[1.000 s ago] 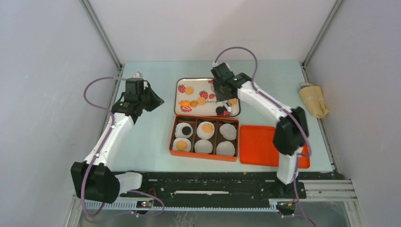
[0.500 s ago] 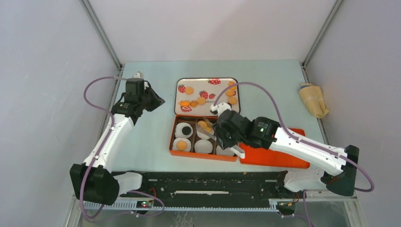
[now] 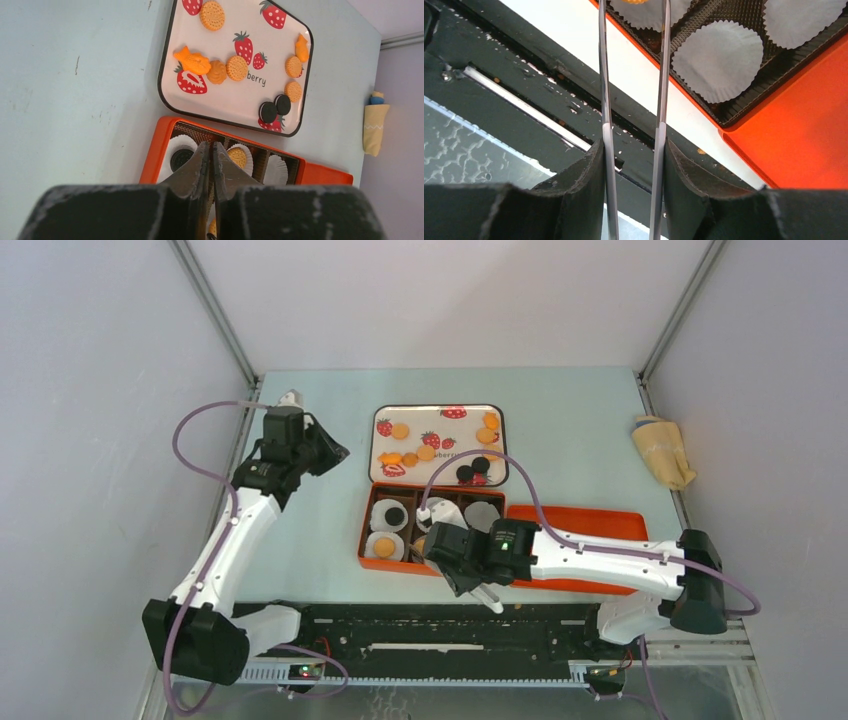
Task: Pack the cookies
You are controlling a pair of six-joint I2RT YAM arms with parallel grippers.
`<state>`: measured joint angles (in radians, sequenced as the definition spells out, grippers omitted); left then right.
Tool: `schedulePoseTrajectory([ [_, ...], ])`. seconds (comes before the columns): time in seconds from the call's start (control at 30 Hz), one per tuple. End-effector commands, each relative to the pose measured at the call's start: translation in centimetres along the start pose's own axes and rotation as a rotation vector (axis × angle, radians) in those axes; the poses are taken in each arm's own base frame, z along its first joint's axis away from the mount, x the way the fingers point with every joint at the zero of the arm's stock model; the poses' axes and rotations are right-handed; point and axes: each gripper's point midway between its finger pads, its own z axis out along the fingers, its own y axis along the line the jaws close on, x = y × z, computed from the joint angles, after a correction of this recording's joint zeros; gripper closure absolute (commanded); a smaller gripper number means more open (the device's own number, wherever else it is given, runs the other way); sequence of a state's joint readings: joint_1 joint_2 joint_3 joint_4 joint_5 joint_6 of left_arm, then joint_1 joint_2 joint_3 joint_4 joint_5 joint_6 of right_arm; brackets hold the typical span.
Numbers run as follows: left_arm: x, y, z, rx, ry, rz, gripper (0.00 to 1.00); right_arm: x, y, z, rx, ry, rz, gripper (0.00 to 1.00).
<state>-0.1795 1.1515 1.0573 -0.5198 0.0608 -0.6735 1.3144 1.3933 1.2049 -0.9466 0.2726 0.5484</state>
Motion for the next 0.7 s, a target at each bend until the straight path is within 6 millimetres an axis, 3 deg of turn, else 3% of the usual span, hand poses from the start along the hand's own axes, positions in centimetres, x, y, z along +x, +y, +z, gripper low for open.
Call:
schedulePoseTrajectory([
  [0.0,-1.7,-1.4,-1.5,0.040,-0.063,0.011,0.89,-0.5,-0.5,-0.1,0.057,-0.043,0.037,0.73],
  [0.33,-2.0,-1.8,-1.8,0.055,-0.071,0.019,0.86,-1.3,-1.5,-0.5,0.094,-0.082,0.055,0.44],
  [0.5,-2.0,-1.8,-1.7,0.054,-0.067,0.021,0.85,-1.5,-1.6,-0.7,0.076,-0.081,0.061,0.40],
  [0.67,-2.2,-2.0,-2.0,0.061,-0.073,0.022,0.85,-2.7,-2.5,-1.8,0.091,-0.147,0.102,0.43],
])
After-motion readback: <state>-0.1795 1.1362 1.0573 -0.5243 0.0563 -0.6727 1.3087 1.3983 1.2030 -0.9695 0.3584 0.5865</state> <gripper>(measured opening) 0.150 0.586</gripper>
